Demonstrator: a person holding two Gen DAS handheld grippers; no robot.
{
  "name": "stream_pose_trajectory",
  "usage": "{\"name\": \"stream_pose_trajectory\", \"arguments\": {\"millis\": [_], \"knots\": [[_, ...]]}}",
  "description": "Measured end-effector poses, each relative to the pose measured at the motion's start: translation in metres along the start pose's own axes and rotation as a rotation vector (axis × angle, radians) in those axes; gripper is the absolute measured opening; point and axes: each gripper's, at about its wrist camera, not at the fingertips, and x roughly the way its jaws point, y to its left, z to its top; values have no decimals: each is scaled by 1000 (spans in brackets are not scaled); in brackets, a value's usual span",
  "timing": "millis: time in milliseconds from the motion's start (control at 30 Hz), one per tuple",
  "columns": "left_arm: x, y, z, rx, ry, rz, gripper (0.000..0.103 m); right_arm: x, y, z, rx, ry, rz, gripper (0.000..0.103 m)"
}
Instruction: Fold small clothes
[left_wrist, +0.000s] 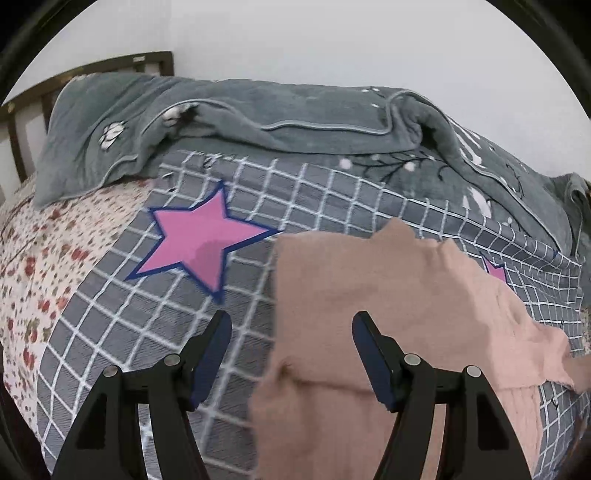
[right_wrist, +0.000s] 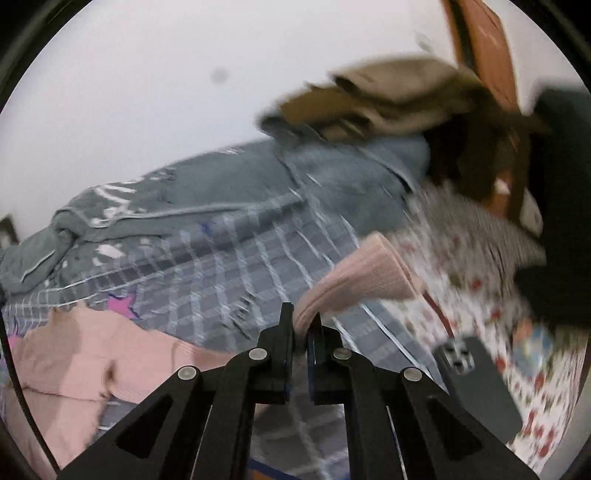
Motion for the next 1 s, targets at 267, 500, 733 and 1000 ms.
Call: {"name": "stream_pose_trajectory", "arguments": {"millis": [267,500,733,1000], "knots": [[2,64,-14,-41,51,-45,66,-24,153,30,-164,-49,199,6],[8,111,-22,-55,49,-56,66,-20,318,-8,-310,35,427,6],[18,132,-29,-40,74,-82,66,-3,440,-67,-419,148,533,6],[20,132,-38,-34,77,-119,66,13,500,-112,-558,276,586,19]]}}
